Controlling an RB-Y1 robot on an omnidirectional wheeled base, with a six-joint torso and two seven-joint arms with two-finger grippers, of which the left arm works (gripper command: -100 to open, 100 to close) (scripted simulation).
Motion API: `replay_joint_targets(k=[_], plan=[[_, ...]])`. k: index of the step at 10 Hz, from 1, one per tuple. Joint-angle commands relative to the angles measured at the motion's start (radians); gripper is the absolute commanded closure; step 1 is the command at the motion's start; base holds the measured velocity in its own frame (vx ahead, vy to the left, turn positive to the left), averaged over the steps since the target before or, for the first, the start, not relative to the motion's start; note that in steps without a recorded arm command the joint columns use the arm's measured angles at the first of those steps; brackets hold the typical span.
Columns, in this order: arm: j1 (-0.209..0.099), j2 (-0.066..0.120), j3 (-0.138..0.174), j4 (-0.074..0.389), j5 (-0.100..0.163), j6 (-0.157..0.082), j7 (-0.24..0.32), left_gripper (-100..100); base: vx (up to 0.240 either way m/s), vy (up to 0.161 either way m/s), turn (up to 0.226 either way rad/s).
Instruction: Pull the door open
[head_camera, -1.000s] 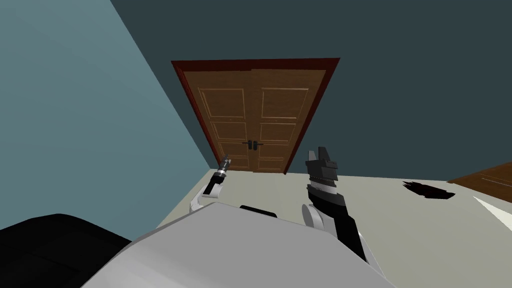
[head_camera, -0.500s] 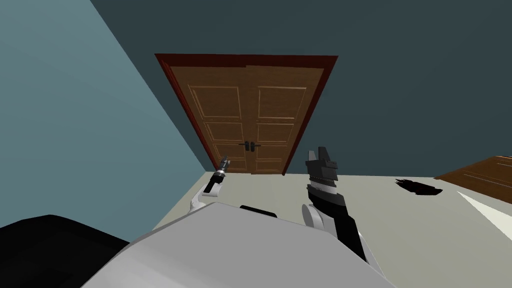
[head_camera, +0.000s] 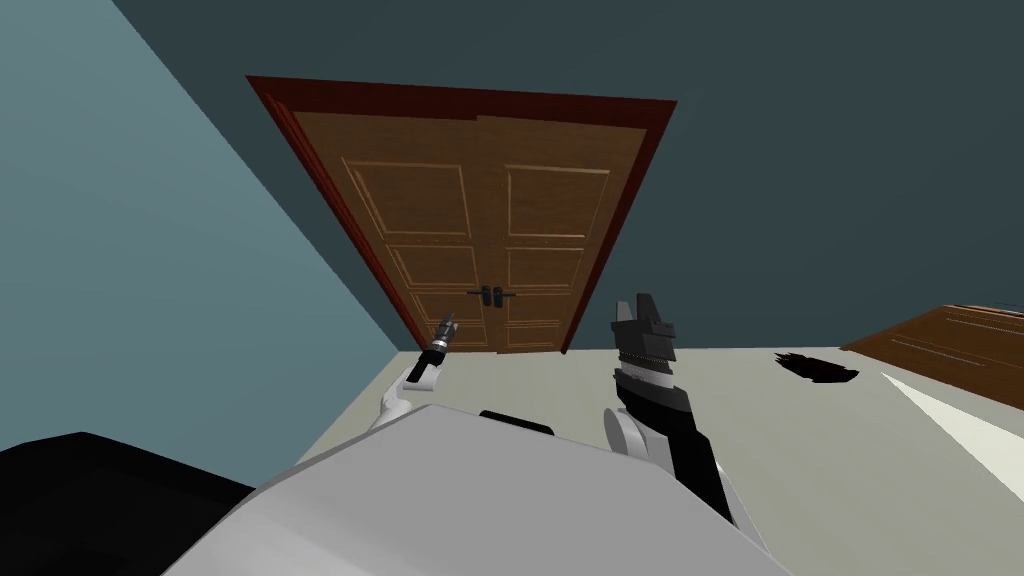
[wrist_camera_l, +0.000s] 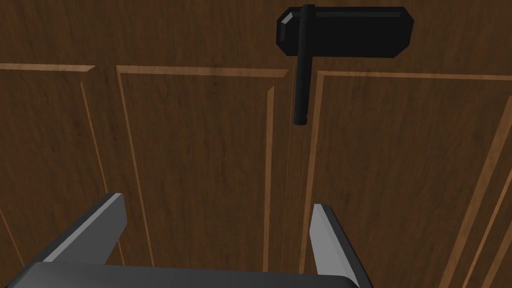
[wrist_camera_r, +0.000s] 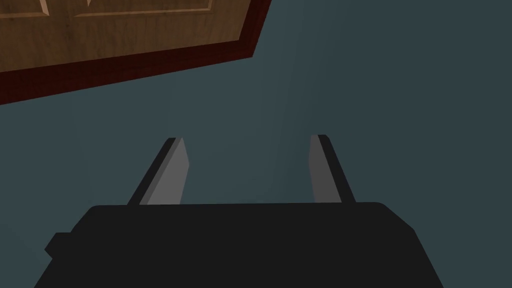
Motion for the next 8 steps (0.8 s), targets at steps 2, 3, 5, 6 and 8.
replay_joint_targets(k=[2,3,5,6,8], plan=[[-0.025,0.017,0.010,0.062,0.013,-0.001,0.016,-100,0.149,-0.016,-0.059],[-0.031,0.022,0.012,0.077,0.016,0.000,0.020,-100,0.153,-0.039,-0.060],[-0.043,0.030,0.017,0.105,0.022,0.001,0.027,-100,0.113,-0.010,-0.041],[-0.053,0.038,0.021,0.131,0.028,0.001,0.034,-100,0.131,-0.012,-0.056],[-0.073,0.051,0.029,0.178,0.038,0.002,0.046,-100,0.173,-0.024,-0.080]])
